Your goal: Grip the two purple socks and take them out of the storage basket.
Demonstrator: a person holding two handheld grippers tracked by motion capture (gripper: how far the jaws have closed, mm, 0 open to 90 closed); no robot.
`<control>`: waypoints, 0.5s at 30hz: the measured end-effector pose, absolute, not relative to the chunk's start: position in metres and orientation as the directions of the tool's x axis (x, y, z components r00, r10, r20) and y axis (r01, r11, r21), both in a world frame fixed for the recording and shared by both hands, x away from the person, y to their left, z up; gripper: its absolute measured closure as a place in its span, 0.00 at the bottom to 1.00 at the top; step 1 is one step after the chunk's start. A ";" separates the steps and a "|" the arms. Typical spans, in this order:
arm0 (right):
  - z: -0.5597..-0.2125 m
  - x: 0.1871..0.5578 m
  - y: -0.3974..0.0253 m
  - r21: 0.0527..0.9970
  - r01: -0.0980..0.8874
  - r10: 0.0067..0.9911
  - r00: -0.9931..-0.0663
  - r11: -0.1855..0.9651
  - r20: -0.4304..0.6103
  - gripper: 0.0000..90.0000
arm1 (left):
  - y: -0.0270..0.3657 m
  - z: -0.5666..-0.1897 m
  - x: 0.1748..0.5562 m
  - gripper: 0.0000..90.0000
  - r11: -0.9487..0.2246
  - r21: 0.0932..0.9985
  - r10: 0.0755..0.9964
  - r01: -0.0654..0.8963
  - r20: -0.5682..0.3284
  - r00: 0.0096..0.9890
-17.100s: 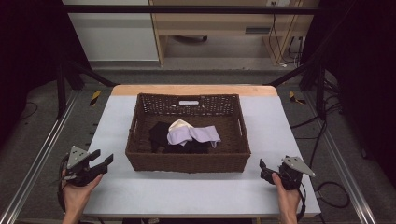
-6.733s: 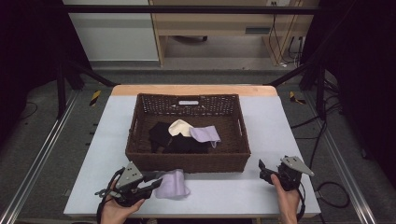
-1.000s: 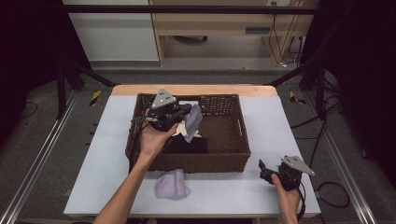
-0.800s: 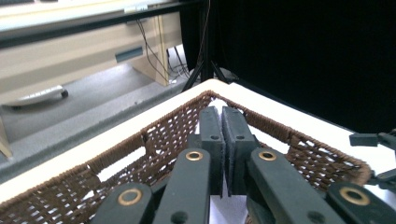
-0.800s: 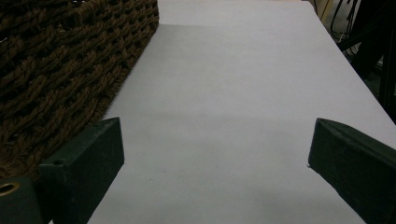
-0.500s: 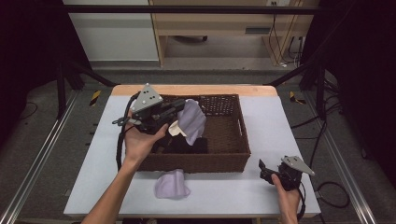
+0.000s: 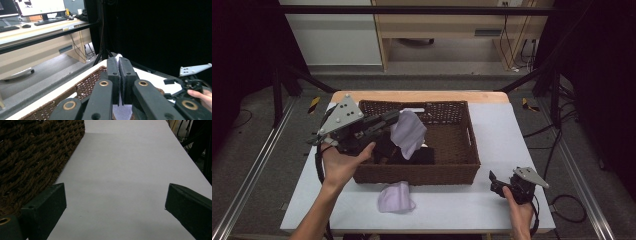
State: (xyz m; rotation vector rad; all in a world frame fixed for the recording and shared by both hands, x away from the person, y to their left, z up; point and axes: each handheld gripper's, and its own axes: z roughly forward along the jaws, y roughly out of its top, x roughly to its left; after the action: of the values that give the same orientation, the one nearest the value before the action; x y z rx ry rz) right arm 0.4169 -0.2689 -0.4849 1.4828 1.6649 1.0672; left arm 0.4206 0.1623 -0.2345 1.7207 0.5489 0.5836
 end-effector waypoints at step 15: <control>-0.485 0.417 -0.269 0.890 0.455 0.989 -0.139 0.020 0.049 0.04 | 0.170 -0.240 0.376 0.97 -0.235 0.972 0.574 0.026 0.117 0.810</control>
State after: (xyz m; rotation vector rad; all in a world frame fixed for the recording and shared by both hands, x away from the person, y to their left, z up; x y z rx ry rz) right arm 0.4173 -0.2691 -0.4851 1.4894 1.6628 1.0686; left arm 0.3756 0.1695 -0.2402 1.7497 0.4669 0.5459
